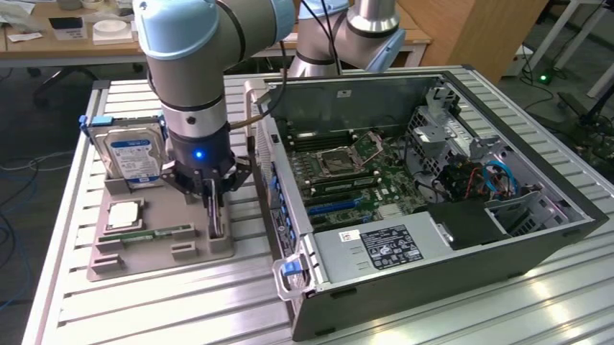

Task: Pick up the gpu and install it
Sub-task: 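Pick up the gpu and move the gpu toward the slot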

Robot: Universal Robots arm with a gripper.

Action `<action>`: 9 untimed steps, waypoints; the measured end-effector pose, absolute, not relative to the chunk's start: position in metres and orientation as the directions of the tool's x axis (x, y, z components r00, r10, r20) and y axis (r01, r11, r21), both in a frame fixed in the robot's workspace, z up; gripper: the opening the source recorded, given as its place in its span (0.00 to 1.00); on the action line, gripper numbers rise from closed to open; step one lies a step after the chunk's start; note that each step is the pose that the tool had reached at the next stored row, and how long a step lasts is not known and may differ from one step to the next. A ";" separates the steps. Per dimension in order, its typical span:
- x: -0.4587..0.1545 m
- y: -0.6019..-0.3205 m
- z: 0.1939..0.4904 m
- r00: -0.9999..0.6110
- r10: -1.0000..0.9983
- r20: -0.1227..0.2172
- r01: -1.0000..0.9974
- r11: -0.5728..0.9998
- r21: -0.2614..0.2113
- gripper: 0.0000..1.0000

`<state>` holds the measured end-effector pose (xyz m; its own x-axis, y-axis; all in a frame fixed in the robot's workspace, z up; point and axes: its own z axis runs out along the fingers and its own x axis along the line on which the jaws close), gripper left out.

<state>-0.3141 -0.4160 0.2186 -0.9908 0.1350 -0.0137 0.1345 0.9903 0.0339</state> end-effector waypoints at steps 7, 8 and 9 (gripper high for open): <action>-0.314 -0.416 0.244 -0.991 0.135 -0.014 0.134 0.990 0.034 0.29; -0.314 -0.416 0.248 -0.991 0.135 -0.014 0.134 0.990 0.034 0.29; -0.314 -0.416 0.251 -0.991 0.135 -0.014 0.134 0.990 0.034 0.29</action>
<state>-0.3140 -0.4160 0.2510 -0.9908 0.1350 -0.0138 0.1344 0.9903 0.0339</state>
